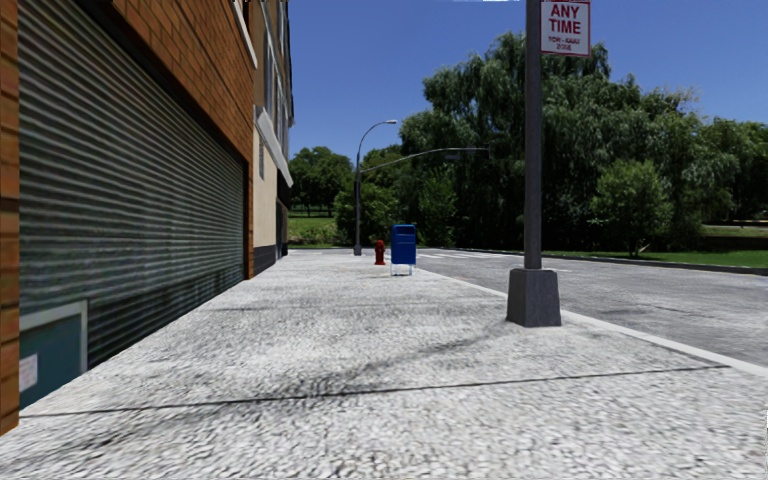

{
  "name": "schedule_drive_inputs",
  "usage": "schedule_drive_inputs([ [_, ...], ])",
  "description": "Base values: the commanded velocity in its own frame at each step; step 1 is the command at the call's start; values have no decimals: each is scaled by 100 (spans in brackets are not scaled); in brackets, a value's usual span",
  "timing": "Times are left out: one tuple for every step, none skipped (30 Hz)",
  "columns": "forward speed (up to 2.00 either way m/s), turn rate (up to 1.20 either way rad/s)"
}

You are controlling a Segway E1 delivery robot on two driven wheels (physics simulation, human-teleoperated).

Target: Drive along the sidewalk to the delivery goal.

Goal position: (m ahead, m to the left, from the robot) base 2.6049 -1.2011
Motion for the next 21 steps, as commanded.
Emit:
schedule_drive_inputs([
  [91, -41],
  [91, -41],
  [91, -41],
  [91, -41],
  [91, -41],
  [91, -41],
  [91, -41],
  [91, -41],
  [91, -41],
  [91, -41],
  [91, -41],
  [91, -41],
  [91, -41],
  [91, -41],
  [91, -41],
  [90, -41],
  [90, -41],
  [90, -41],
  [90, -41],
  [90, -41],
  [90, -41],
])
